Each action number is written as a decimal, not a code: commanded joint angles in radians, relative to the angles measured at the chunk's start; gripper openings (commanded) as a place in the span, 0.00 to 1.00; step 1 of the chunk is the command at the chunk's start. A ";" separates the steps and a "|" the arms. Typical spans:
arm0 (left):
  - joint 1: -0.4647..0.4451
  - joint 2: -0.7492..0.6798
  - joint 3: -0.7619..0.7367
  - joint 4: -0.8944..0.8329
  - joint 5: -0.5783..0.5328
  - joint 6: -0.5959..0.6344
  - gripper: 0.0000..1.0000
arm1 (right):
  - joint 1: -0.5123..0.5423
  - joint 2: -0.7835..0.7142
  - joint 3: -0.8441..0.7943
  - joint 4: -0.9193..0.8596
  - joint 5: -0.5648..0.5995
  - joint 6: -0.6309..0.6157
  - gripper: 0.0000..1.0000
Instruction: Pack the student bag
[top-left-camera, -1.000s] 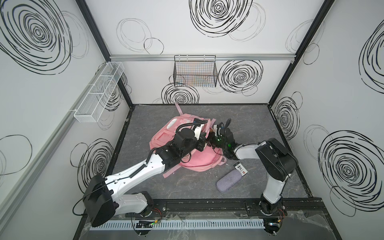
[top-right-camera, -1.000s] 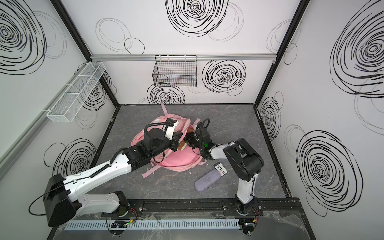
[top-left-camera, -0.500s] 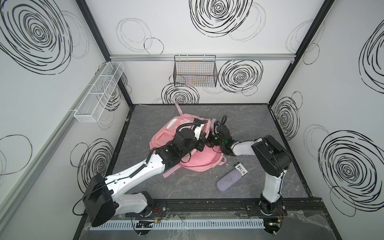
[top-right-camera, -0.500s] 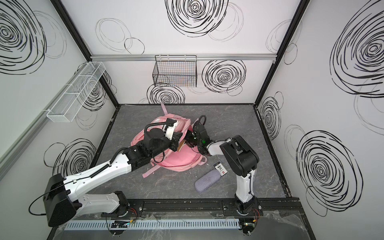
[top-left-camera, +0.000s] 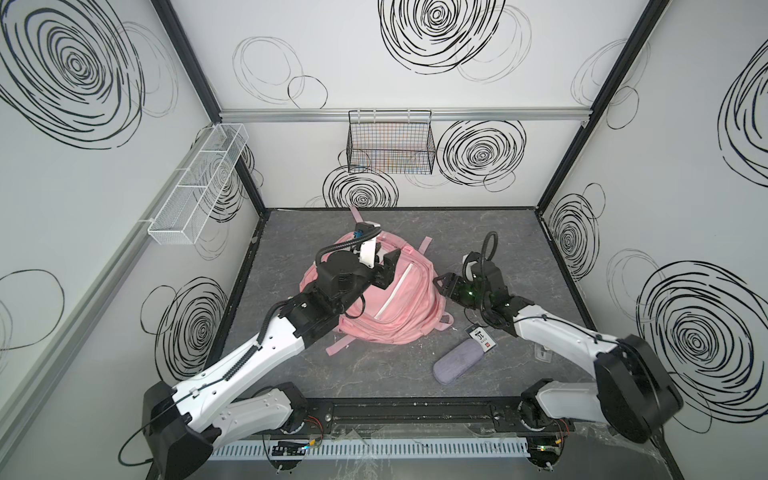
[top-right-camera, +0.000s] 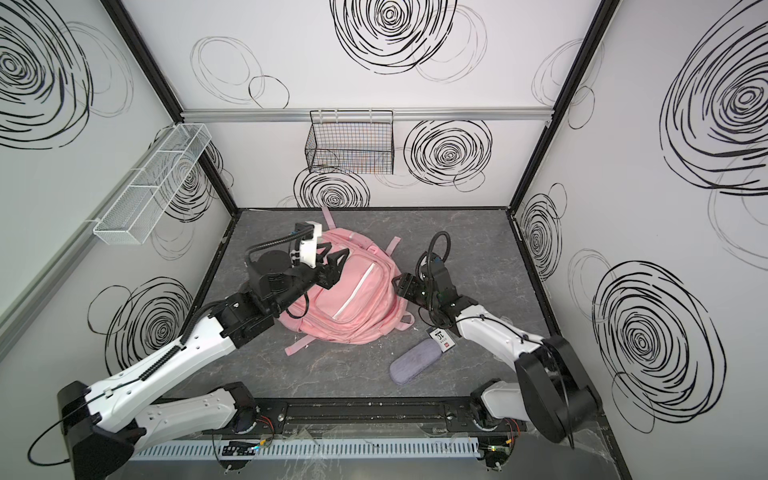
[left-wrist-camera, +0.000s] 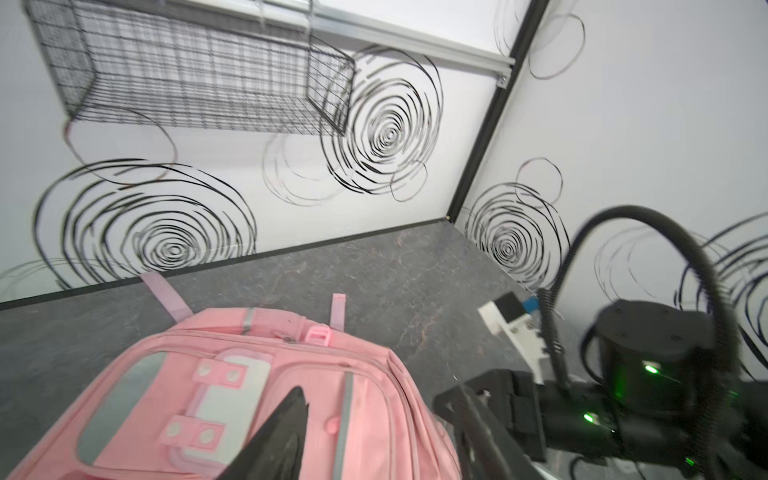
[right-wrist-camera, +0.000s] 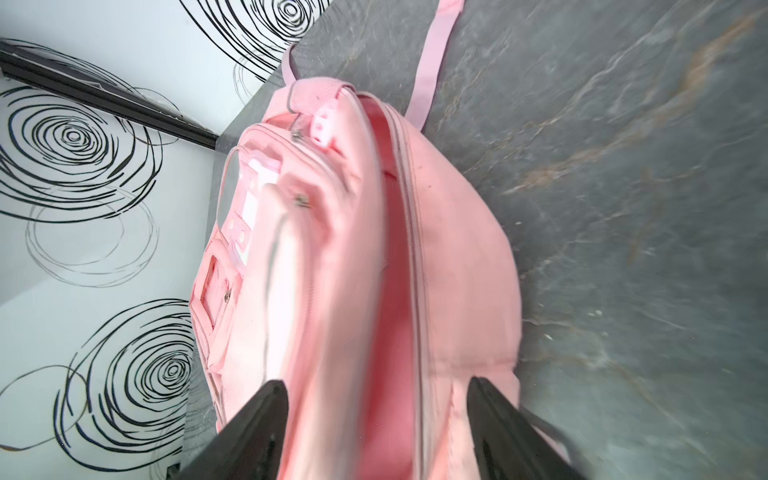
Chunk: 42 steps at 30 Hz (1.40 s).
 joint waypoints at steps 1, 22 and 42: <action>0.085 -0.080 -0.045 -0.042 -0.012 -0.026 0.61 | 0.047 -0.178 -0.010 -0.199 0.158 -0.099 0.67; 0.370 -0.252 -0.239 -0.133 -0.066 0.076 0.62 | 0.746 0.400 0.378 -0.171 0.344 -0.815 0.74; 0.418 -0.241 -0.262 -0.108 -0.003 0.053 0.62 | 0.754 0.694 0.426 -0.036 0.624 -1.313 0.85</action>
